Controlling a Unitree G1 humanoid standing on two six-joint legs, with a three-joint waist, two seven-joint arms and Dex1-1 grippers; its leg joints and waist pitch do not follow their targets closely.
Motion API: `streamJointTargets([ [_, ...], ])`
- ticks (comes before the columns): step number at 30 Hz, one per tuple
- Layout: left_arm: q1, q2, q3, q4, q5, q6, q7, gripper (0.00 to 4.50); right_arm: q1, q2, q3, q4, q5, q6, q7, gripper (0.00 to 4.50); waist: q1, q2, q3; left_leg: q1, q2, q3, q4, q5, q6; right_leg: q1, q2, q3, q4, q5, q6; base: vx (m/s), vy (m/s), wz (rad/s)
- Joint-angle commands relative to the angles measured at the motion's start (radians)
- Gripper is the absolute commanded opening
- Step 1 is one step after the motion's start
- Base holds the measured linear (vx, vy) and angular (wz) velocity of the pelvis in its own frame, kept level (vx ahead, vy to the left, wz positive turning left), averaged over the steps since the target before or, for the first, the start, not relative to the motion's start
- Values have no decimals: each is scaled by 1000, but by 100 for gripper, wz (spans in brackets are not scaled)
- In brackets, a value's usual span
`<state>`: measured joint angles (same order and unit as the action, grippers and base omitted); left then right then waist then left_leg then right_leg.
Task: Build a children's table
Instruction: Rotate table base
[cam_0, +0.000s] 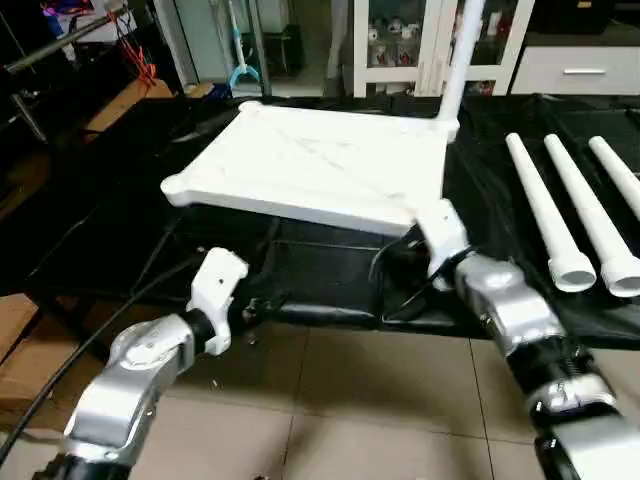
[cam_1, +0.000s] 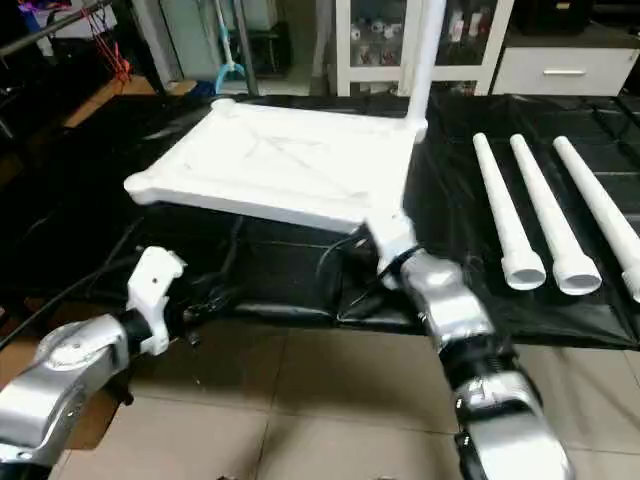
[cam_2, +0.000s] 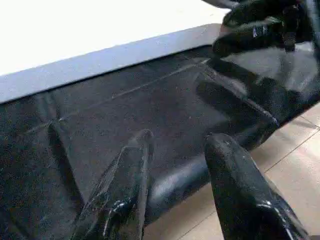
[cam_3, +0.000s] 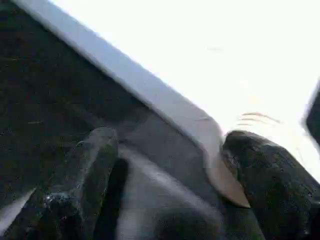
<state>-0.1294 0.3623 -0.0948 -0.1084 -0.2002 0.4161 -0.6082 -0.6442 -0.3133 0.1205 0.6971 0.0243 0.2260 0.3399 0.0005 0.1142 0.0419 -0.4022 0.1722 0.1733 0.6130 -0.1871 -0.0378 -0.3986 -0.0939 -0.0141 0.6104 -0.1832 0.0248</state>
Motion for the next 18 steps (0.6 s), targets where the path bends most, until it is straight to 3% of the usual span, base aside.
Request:
streamJointTargets([
  [1,-19,-11,-4,31,28,-2,39,194,-35,-2,-39,49,-13,-49,-59,386,-8,-5,-61,24,28,-11,-83,-328,-14,25,-25,5,-78,-248,-207,0,0,0],
  [3,-45,-52,-11,65,60,-27,112,194,-50,-1,-88,71,-1,-108,-126,386,-9,-10,-64,23,27,-9,-78,-296,1,27,-23,4,-78,-216,-215,0,0,0],
  [5,-60,-94,-2,78,67,-41,166,194,-40,9,-122,28,23,-129,-142,386,-7,-5,-69,22,27,-8,-72,-246,16,32,-23,4,-72,-160,-221,0,0,0],
  [6,-60,-94,-2,78,67,-41,166,194,-40,9,-122,28,23,-129,-142,386,-8,-9,-71,16,27,-9,-70,-203,34,39,-23,2,-68,-107,-227,0,0,0],
  [7,-67,-119,5,85,74,-54,203,194,-27,18,-142,-11,39,-137,-150,386,-7,-8,-71,16,27,-9,-69,-186,44,39,-22,2,-67,-85,-229,0,0,0],
  [8,-74,-148,13,90,81,-68,243,194,-10,29,-159,-52,59,-146,-151,386,-6,-15,-76,14,27,-7,-63,-142,74,41,-22,1,-63,-29,-240,0,0,0],
  [10,-81,-188,25,70,87,-91,292,194,55,46,-165,-189,82,-104,-131,386,-7,-19,-74,12,27,-7,-63,-128,92,45,-21,1,-62,-16,-241,0,0,0],
  [11,-83,-205,38,61,88,-105,320,194,96,55,-156,-275,94,-78,-117,386,-3,-17,-73,15,31,-6,-61,-119,108,43,-22,3,-65,-12,-237,0,0,0],
  [12,-84,-209,43,60,87,-103,326,194,104,56,-153,-291,95,-74,-116,386,-3,-9,-73,15,31,-8,-62,-118,113,43,-21,1,-66,-14,-232,0,0,0],
  [13,-85,-223,60,59,82,-97,353,194,134,60,-143,-351,97,-59,-114,386,-5,-7,-73,15,31,-8,-61,-122,111,42,-20,1,-63,-19,-234,0,0,0],
  [14,-80,-244,93,62,76,-94,393,194,187,65,-112,-455,90,-23,-120,386,-7,3,-71,18,32,-9,-65,-152,97,42,-17,1,-66,-43,-225,0,0,0],
  [16,-68,-250,95,56,76,-83,401,194,217,70,-99,-512,70,4,-145,386,-10,-1,-69,17,31,-10,-70,-188,82,40,-17,0,-72,-95,-215,0,0,0],
  [17,-52,-248,86,45,87,-82,405,194,240,80,-92,-556,57,17,-168,386,-11,9,-67,19,31,-10,-72,-207,73,37,-17,0,-74,-124,-212,0,0,0],
  [18,-46,-249,85,39,87,-84,406,194,245,83,-92,-566,47,15,-179,386,-15,5,-64,19,32,-10,-75,-245,59,34,-17,1,-81,-177,-200,0,0,0],
])
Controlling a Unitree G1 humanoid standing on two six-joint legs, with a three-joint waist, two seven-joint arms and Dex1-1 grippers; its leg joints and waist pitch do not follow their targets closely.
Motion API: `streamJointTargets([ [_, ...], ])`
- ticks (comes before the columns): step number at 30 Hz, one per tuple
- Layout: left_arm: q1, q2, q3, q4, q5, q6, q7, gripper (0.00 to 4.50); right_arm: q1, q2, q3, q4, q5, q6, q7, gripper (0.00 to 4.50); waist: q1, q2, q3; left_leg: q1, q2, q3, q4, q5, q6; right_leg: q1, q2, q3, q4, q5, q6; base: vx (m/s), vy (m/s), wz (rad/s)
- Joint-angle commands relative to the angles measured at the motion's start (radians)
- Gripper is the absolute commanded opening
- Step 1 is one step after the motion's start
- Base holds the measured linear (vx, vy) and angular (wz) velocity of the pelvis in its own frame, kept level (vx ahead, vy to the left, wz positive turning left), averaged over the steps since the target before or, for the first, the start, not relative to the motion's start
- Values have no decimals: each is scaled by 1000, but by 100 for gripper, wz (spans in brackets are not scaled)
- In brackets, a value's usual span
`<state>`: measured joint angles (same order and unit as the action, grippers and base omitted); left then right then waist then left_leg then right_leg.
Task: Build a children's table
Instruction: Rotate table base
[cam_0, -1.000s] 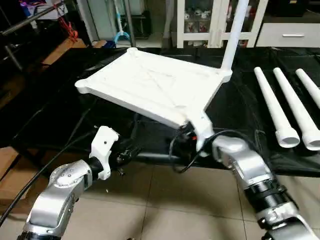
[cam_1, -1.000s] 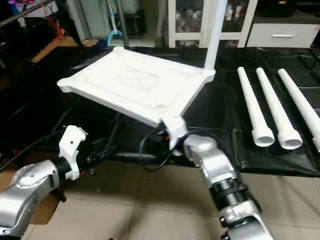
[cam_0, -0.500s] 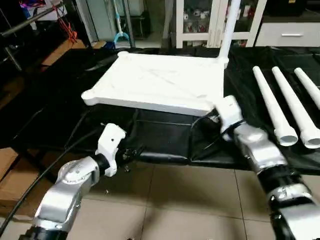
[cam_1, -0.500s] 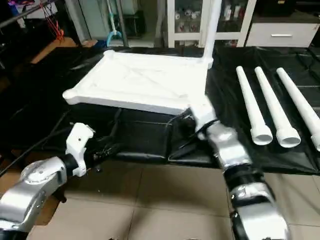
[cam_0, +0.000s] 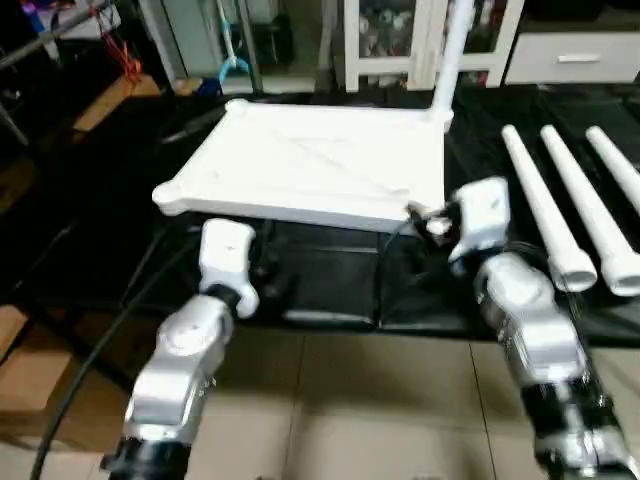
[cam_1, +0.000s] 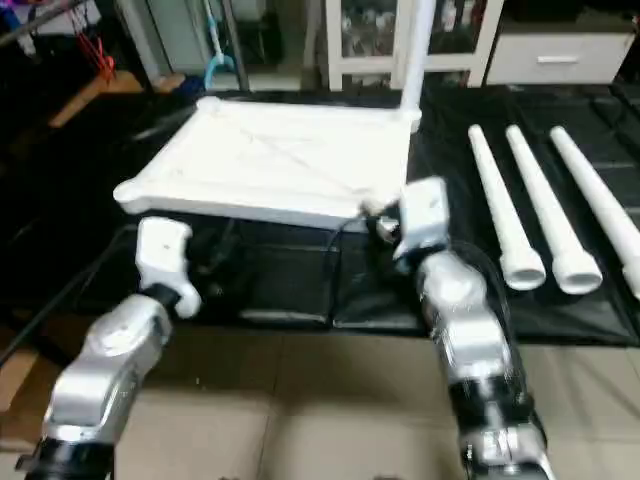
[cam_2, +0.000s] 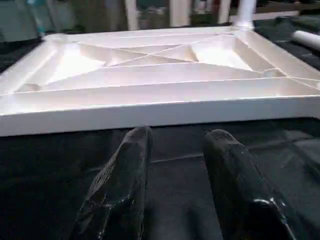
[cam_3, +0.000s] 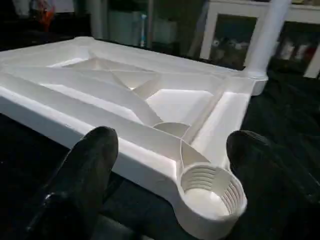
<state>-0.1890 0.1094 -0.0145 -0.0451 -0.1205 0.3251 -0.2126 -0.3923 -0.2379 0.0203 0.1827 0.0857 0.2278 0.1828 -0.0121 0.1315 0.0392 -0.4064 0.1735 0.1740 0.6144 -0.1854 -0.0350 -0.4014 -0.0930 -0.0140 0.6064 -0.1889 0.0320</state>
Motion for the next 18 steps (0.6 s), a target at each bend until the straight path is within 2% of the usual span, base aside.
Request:
streamJointTargets([
  [1,30,-1,1,-42,7,1,13,194,6,17,10,-78,-42,7,-56,386,-6,-10,-58,23,31,-12,-81,-279,37,35,-19,1,-81,-221,-192,0,0,0],
  [2,68,-12,2,-81,3,-9,21,194,31,40,15,-128,-96,6,-124,386,-13,-9,-55,24,31,-12,-85,-310,21,29,-18,2,-86,-269,-173,0,0,0],
  [4,87,-24,7,-100,2,-7,36,194,46,54,12,-151,-90,26,-132,386,-18,-11,-54,23,30,-13,-87,-334,9,28,-18,2,-89,-299,-155,0,0,0],
  [5,100,-34,9,-111,8,-2,56,194,62,62,15,-177,-72,56,-118,386,-19,-8,-53,25,30,-15,-88,-359,0,26,-16,3,-91,-320,-139,0,0,0],
  [6,120,-46,10,-119,9,-3,71,194,86,69,31,-199,-48,99,-91,386,-20,-21,-52,22,30,-17,-91,-380,-5,26,-16,4,-95,-330,-124,0,0,0],
  [7,129,-47,9,-122,5,-4,67,194,96,69,45,-204,-40,117,-76,386,-17,-15,-52,24,29,-19,-91,-384,-8,25,-17,5,-93,-337,-121,0,0,0],
  [8,135,-46,5,-126,0,-2,59,194,102,66,60,-203,-36,132,-60,386,-17,-17,-51,22,29,-20,-92,-389,-11,24,-18,5,-93,-348,-116,0,0,0],
  [9,139,-38,-2,-141,-5,8,46,194,99,66,84,-186,-37,151,-38,386,-13,-24,-53,20,29,-21,-92,-380,-9,24,-20,6,-92,-351,-113,0,0,0],
  [10,139,-38,-2,-141,-5,8,46,194,99,66,84,-186,-37,151,-38,386,-13,-24,-53,20,29,-21,-92,-380,-9,24,-20,6,-92,-351,-113,0,0,0],
  [11,136,-21,-10,-181,-18,27,18,194,75,72,104,-148,-36,179,-12,386,-10,-51,-54,14,28,-21,-93,-365,-3,27,-23,7,-90,-362,-109,0,0,0],
  [12,133,-12,-11,-200,-26,34,3,194,58,77,109,-124,-36,182,1,386,-6,-40,-54,16,28,-22,-93,-358,-3,25,-26,8,-88,-366,-114,0,0,0],
  [14,120,25,1,-245,-55,66,-41,194,-32,97,109,-3,-36,163,40,386,-8,-32,-50,17,30,-23,-94,-362,-11,19,-24,5,-88,-349,-128,0,0,0],
  [15,116,27,1,-250,-57,76,-42,194,-45,96,107,11,-37,164,45,386,-10,-36,-50,19,30,-21,-93,-370,-17,15,-22,5,-87,-341,-134,0,0,0],
  [16,108,31,2,-258,-61,92,-44,194,-67,94,104,33,-38,166,53,386,-6,-19,-48,23,29,-24,-95,-382,-24,15,-22,5,-84,-335,-137,0,0,0],
  [17,94,59,-3,-265,-64,105,-71,194,-165,88,87,161,-39,150,76,386,-6,-13,-50,29,28,-22,-93,-394,-35,14,-20,5,-81,-300,-150,0,0,0],
  [18,92,64,-6,-258,-72,103,-87,194,-205,83,79,226,-35,140,90,386,-15,-51,-51,25,26,-15,-91,-389,-27,17,-16,5,-88,-285,-162,0,0,0],
])
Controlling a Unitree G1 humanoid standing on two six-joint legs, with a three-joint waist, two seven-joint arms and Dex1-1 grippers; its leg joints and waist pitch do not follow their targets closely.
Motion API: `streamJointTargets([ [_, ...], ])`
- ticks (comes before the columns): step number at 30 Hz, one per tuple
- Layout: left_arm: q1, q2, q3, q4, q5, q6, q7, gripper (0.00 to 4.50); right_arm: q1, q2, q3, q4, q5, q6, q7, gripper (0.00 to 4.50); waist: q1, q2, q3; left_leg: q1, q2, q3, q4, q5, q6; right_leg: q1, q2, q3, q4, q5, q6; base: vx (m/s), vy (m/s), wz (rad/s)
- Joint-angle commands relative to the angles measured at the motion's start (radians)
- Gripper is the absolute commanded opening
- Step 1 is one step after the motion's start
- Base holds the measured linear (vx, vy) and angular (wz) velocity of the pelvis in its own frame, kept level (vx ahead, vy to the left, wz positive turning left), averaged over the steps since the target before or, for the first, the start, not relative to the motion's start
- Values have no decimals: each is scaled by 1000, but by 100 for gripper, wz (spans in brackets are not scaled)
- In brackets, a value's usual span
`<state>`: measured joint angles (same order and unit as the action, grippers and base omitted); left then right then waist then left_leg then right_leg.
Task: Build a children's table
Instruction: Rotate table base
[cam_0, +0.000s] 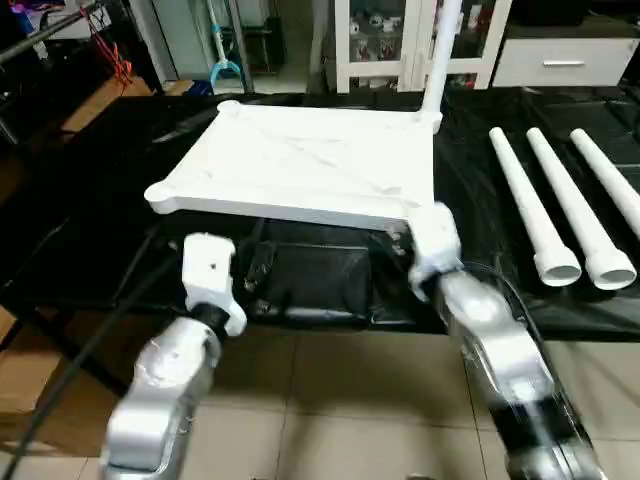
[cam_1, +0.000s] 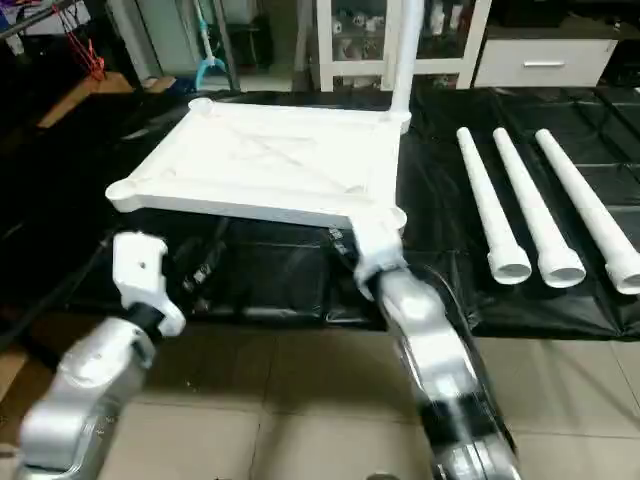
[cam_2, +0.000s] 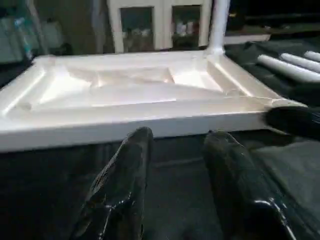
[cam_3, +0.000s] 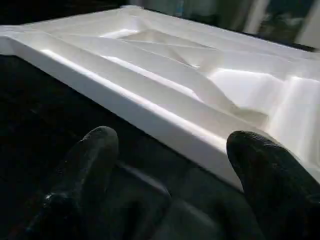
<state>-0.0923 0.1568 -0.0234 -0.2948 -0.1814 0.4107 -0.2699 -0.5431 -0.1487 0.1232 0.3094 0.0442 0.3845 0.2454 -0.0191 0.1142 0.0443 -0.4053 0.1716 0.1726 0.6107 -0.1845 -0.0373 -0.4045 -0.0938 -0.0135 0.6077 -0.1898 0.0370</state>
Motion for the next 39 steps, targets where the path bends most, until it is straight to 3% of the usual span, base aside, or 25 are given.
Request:
streamJointTargets([
  [1,-5,21,-1,-3,-14,16,-41,194,-81,-11,-27,144,7,-23,37,386,-1,-21,-61,27,28,-17,-83,-371,-22,23,-22,6,-77,-267,-183,0,0,0],
  [2,-8,27,-15,-2,-13,18,-55,194,-109,-25,-26,189,4,-21,50,386,2,-40,-59,24,29,-9,-81,-340,-6,23,-22,9,-83,-255,-191,0,0,0],
  [4,-18,66,-50,16,10,15,-98,194,-178,-43,-37,303,8,-12,76,386,11,-22,-60,29,31,-9,-80,-312,-3,22,-23,9,-80,-244,-197,0,0,0],
  [6,-18,84,-59,36,33,15,-95,194,-215,-46,-64,381,30,-13,93,386,17,-38,-70,21,30,-7,-71,-186,28,36,-21,7,-59,-82,-234,0,0,0],
  [8,-21,81,-52,41,38,28,-78,194,-228,-54,-62,418,22,-14,95,386,24,-45,-74,19,29,-4,-63,-111,56,43,-22,7,-50,2,-256,0,0,0],
  [10,-20,78,-50,42,39,36,-69,194,-234,-59,-61,439,17,-15,96,386,30,-44,-77,21,30,-2,-59,-79,73,43,-23,7,-48,32,-269,0,0,0],
  [11,-15,78,-45,40,44,57,-48,194,-257,-72,-69,505,13,-12,98,386,31,-51,-79,22,32,-1,-57,-62,91,44,-23,6,-43,48,-289,0,0,0],
  [13,-7,77,-42,37,47,70,-36,194,-278,-86,-65,563,1,-30,109,386,32,-53,-74,23,33,1,-59,-94,94,42,-21,5,-49,6,-294,0,0,0],
  [17,-2,82,-50,39,51,68,-36,194,-316,-102,-91,663,2,-76,105,386,32,-52,-66,30,36,1,-68,-213,48,35,-22,5,-62,-126,-279,0,0,0],
  [18,-3,82,-54,40,53,65,-36,194,-327,-104,-104,689,4,-104,103,386,33,-35,-66,31,35,-2,-70,-237,35,34,-22,4,-59,-144,-272,0,0,0],
  [19,-7,76,-54,45,51,59,-41,194,-338,-104,-121,719,12,-166,101,386,30,-31,-66,31,36,-1,-70,-254,27,32,-23,4,-62,-153,-268,0,0,0],
  [21,-12,71,-55,50,47,54,-45,194,-347,-104,-133,746,17,-218,99,386,30,-40,-65,32,36,-1,-71,-282,16,32,-22,4,-66,-164,-263,0,0,0],
  [22,-22,68,-62,60,50,48,-44,194,-352,-106,-139,770,18,-241,91,386,31,-18,-65,32,34,-4,-71,-287,10,32,-24,3,-62,-163,-263,0,0,0],
  [23,-33,61,-67,70,55,41,-39,194,-355,-110,-141,790,14,-266,80,386,26,-30,-64,31,33,-5,-74,-318,4,32,-21,0,-67,-179,-260,0,0,0],
  [26,-66,21,-60,89,57,6,1,194,-376,-127,-161,818,12,-357,31,386,27,-32,-65,31,34,-3,-72,-318,6,33,-23,2,-70,-184,-262,0,0,0],
  [27,-68,18,-59,90,59,3,6,194,-379,-128,-167,817,16,-364,29,386,25,-37,-66,23,32,-4,-72,-300,15,39,-24,1,-68,-174,-260,0,0,0],
  [28,-73,7,-49,86,64,-10,27,194,-387,-129,-201,793,47,-380,42,386,24,-36,-66,21,32,-5,-72,-293,20,40,-24,0,-66,-171,-258,0,0,0],
  [29,-74,-12,-29,81,62,-7,58,194,-377,-132,-218,744,61,-401,60,386,17,-63,-68,17,32,-1,-68,-266,47,43,-23,1,-67,-159,-258,0,0,0],
  [30,-73,-29,-13,76,60,-4,84,194,-362,-136,-229,696,71,-412,75,386,18,-65,-68,15,33,-1,-67,-251,56,46,-26,2,-65,-157,-256,0,0,0],
  [31,-68,-39,-2,73,59,0,101,194,-339,-137,-229,640,71,-410,76,386,20,-61,-69,17,34,0,-63,-220,70,43,-25,2,-66,-147,-252,0,0,0],
  [32,-55,-52,9,70,61,7,125,194,-288,-139,-219,534,60,-397,63,386,18,-68,-69,15,34,2,-62,-199,78,44,-22,2,-67,-134,-244,0,0,0],
  [33,-39,-55,11,70,71,2,138,194,-237,-135,-210,436,51,-374,47,386,22,-62,-70,14,34,-1,-61,-152,87,44,-20,3,-62,-101,-231,0,0,0],
  [35,-9,-62,7,75,97,-7,164,194,-132,-124,-196,255,50,-326,22,386,22,-64,-71,17,37,-2,-63,-129,92,41,-14,4,-65,-71,-208,0,0,0],
  [38,36,-103,15,71,123,-33,235,194,83,-96,-163,-74,-6,-262,-60,386,25,-53,-70,25,40,-4,-70,-175,62,38,-10,5,-71,-99,-196,0,0,0],
  [39,36,-103,15,71,123,-33,235,194,83,-96,-163,-74,-6,-262,-60,386,26,-59,-72,27,41,-3,-72,-196,50,35,-10,6,-72,-103,-192,0,0,0],
])
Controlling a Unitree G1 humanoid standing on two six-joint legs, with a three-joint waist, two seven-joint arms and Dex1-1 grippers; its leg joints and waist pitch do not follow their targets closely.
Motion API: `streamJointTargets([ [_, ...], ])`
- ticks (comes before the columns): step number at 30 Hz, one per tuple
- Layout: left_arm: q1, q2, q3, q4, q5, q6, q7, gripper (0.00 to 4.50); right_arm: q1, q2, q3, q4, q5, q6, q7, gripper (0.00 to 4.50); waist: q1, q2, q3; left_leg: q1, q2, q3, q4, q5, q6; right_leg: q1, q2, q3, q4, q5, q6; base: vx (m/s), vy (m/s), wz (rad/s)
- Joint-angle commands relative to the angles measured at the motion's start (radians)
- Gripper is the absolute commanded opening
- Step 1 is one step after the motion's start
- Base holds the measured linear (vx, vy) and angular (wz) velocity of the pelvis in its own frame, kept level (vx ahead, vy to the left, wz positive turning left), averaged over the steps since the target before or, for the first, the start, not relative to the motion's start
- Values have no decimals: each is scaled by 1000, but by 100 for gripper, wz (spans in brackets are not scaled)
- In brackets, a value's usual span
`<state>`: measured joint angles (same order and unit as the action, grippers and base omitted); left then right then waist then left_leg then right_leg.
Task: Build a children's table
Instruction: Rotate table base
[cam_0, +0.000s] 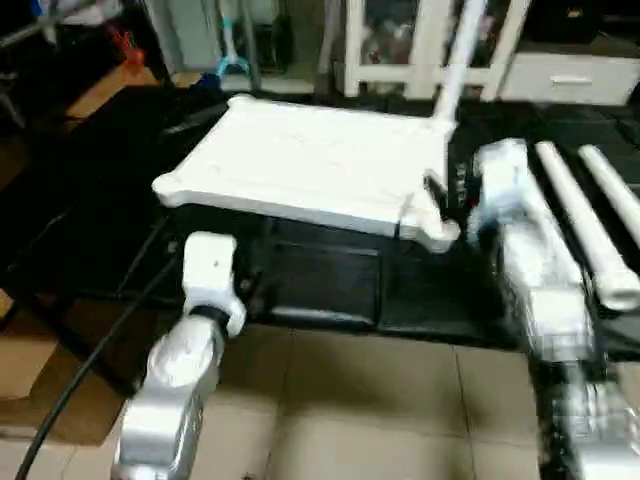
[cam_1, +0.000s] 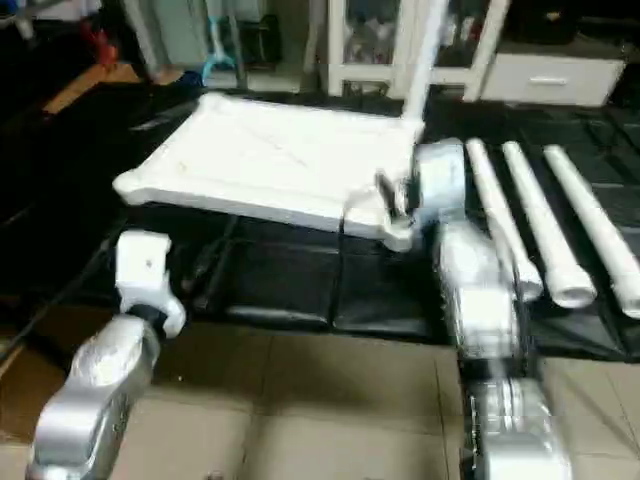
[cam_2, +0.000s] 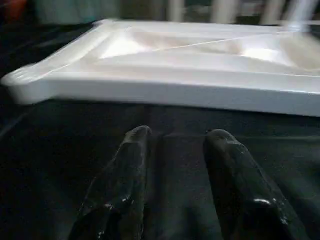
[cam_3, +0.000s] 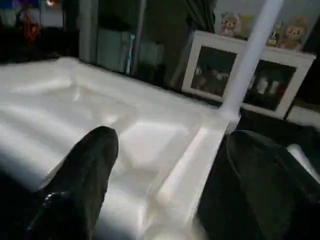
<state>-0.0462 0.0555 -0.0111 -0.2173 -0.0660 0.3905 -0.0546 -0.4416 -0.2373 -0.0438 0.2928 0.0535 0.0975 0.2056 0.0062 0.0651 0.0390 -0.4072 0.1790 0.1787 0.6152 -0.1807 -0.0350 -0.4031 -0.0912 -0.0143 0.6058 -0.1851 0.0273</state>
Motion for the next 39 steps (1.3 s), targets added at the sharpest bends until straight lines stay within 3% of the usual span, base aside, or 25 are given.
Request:
streamJointTargets([
  [1,-11,-15,7,-13,6,-19,33,194,1,8,1,-95,-11,48,-39,386,0,-11,-68,27,32,-12,-81,-233,37,35,-13,4,-72,-143,-182,0,0,0],
  [5,-16,-26,-6,-54,34,-19,60,194,20,83,14,-136,40,104,-60,386,-12,-16,-50,31,29,-18,-94,-423,-13,15,-16,7,-92,-381,-106,0,0,0],
  [9,-20,-37,-19,-84,52,1,88,194,49,116,82,-188,16,140,-52,386,-28,-16,-45,43,44,-45,-107,-489,-103,10,15,-11,-92,-360,-66,0,0,0],
  [10,-20,-38,-24,-87,61,4,93,194,61,120,91,-213,8,158,-56,386,-34,-10,-45,52,58,-58,-115,-501,-115,10,27,-19,-89,-317,-75,-22,-53,5],
  [13,-12,-47,-32,-90,73,-14,100,194,91,126,66,-271,-5,214,-99,386,-50,23,-41,70,195,-126,-196,-494,-51,11,22,-58,1,-94,-163,-19,-75,6],
  [16,-21,-47,-31,-88,79,-19,102,194,96,118,32,-290,2,240,-118,386,-49,22,-43,68,210,-105,-201,-443,34,5,6,-67,38,-47,-196,-9,-163,7],
  [17,-25,-47,-31,-88,80,-18,104,194,98,116,27,-299,7,246,-117,386,-44,-8,-44,61,169,-63,-181,-475,88,3,-2,-57,15,-45,-289,-4,-228,10],
  [18,-27,-48,-31,-88,81,-17,105,194,99,114,25,-304,12,250,-114,386,-46,-48,-49,60,22,11,-59,-470,101,-3,26,-61,-75,-155,-376,-7,-262,9],
  [19,-31,-48,-29,-87,81,-17,107,194,102,111,23,-309,15,253,-112,386,-41,-76,-59,56,-82,47,104,-415,127,-7,25,-59,-132,-258,-394,-12,-240,-1],
  [20,-37,-47,-27,-90,82,-15,109,194,110,105,21,-321,16,260,-110,386,-23,-65,-54,-8,-85,21,191,-299,155,45,-52,-17,-143,-454,-379,-12,-240,-1],
  [21,-37,-47,-27,-90,82,-15,109,194,110,105,21,-321,16,260,-110,386,-22,-77,-48,-27,-85,11,198,-297,156,53,-55,-5,-136,-478,-347,-24,-203,-5],
  [22,-40,-45,-26,-94,83,-14,110,194,114,102,19,-326,17,261,-109,386,-24,-72,-50,-28,-86,1,196,-302,157,59,-62,0,-134,-490,-322,-37,-188,0],
  [23,-42,-47,-22,-101,80,-14,108,194,122,103,13,-337,17,262,-113,386,-39,-40,-56,-19,-80,-31,126,-274,187,85,-61,-9,-160,-521,-168,-37,-188,0],
  [24,-44,-48,-16,-109,75,-16,107,194,128,105,4,-348,21,267,-117,386,-41,-26,-60,-3,-63,-38,83,-240,210,84,-36,-19,-179,-510,-83,-51,-173,12],
  [25,-45,-51,-9,-115,69,-7,110,194,133,107,-4,-360,27,281,-122,386,-48,31,-68,87,152,-186,-31,-76,282,14,20,-100,-103,-366,100,-77,-201,6],
  [26,-45,-47,-9,-129,68,-18,104,194,143,115,-28,-373,39,301,-141,386,-80,33,-70,99,274,-255,-78,61,402,-61,-7,-80,130,-354,155,-77,-201,6],
  [27,-45,-44,-11,-138,69,-26,99,194,147,121,-44,-380,47,317,-153,386,-78,21,-73,110,228,-225,-51,149,438,-106,-11,-57,175,-292,111,-70,-190,-5],
  [28,-46,-43,-9,-148,66,-35,96,194,151,126,-55,-386,57,332,-156,386,-63,10,-66,88,152,-168,-21,281,516,-106,-28,-1,160,-109,12,-67,-151,8],
  [29,-46,-45,-4,-157,57,-28,93,194,158,125,-56,-390,57,340,-156,386,-39,-14,-71,41,20,-100,36,187,444,-33,-40,36,35,25,-15,-67,-151,8],
  [30,-45,-44,-2,-162,45,-24,81,194,159,126,-53,-392,56,345,-159,386,-33,-34,-60,-30,-44,-95,64,0,304,42,-123,73,-26,-89,77,-81,-180,-1],
  [31,-44,-43,-1,-165,38,-22,74,194,160,126,-51,-392,56,348,-160,386,-9,-36,-68,-32,-30,-99,64,-27,217,53,-146,76,-42,-174,97,-139,-220,-12],
  [33,-40,-39,4,-167,16,-18,55,194,156,128,-34,-395,49,375,-161,386,8,-29,-61,-5,-28,-93,23,-78,93,31,-83,53,-50,-289,76,-140,-210,-7],
  [34,-42,-37,5,-163,14,-17,53,194,147,128,-14,-400,48,392,-147,386,4,-36,-58,-7,-29,-87,12,-97,77,34,-67,41,-54,-310,67,-79,-128,2],
  [37,-43,-38,10,-161,15,-9,60,194,136,123,18,-416,39,419,-122,386,-27,-12,-35,49,-20,-76,-27,-422,-14,11,-33,0,-97,-810,11,-52,-68,2],
  [39,-30,-38,7,-166,20,-9,61,194,133,115,39,-444,39,449,-105,386,-55,4,-20,75,-8,-86,-46,-588,-23,14,-16,-30,-108,-829,-14,0,0,0],
])
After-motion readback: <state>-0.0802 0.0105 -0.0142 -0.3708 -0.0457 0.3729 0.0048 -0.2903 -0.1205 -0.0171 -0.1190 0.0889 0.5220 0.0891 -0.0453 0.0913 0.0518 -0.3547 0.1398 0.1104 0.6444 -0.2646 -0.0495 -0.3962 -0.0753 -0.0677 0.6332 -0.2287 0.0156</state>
